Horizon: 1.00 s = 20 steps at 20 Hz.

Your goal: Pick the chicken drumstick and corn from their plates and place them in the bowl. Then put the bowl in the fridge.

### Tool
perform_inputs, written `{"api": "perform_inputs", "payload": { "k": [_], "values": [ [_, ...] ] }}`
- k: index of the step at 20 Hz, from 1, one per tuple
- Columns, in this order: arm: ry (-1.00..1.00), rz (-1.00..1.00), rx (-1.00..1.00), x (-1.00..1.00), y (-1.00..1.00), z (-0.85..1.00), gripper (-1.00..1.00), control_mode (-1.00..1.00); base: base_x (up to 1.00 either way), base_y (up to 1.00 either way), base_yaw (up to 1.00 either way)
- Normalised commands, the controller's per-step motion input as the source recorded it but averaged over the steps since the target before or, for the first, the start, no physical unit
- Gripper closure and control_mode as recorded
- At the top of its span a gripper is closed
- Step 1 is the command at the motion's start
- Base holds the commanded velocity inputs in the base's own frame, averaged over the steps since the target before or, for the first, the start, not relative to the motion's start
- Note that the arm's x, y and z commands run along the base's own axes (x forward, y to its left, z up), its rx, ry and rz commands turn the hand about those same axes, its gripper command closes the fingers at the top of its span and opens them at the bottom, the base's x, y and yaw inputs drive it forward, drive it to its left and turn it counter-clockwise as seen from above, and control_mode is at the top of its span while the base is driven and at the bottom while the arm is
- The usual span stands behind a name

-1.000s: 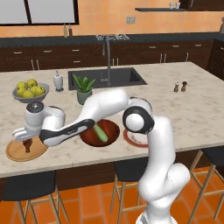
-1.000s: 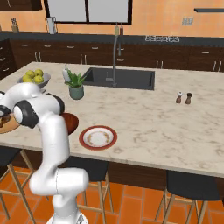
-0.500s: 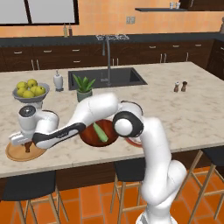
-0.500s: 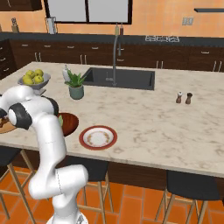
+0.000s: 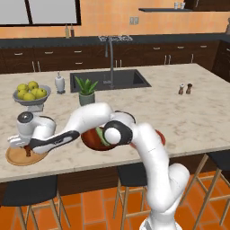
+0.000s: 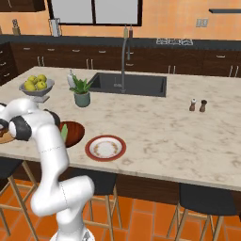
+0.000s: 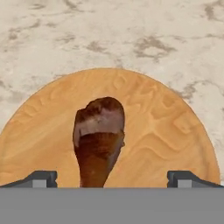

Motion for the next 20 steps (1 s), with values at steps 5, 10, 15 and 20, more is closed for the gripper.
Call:
{"api": "perform_inputs", "payload": {
  "k": [5,10,15,20],
  "values": [
    [0.06,-0.05,-0.01,0.43,0.26,-0.28,-1.00,-1.00,0.00,0.00,0.00],
    [0.07,0.00,-0.03,0.17,0.00,-0.35,1.00,-1.00,0.00,0.00,0.00],
    [0.01,0.00,0.02,-0.01,-0.15,-0.04,1.00,-1.00,0.00,0.00,0.00],
    [-0.15,-0.08,0.03,-0.49,-0.86,0.39,1.00,-1.00,0.00,0.00,0.00]
  ]
}}
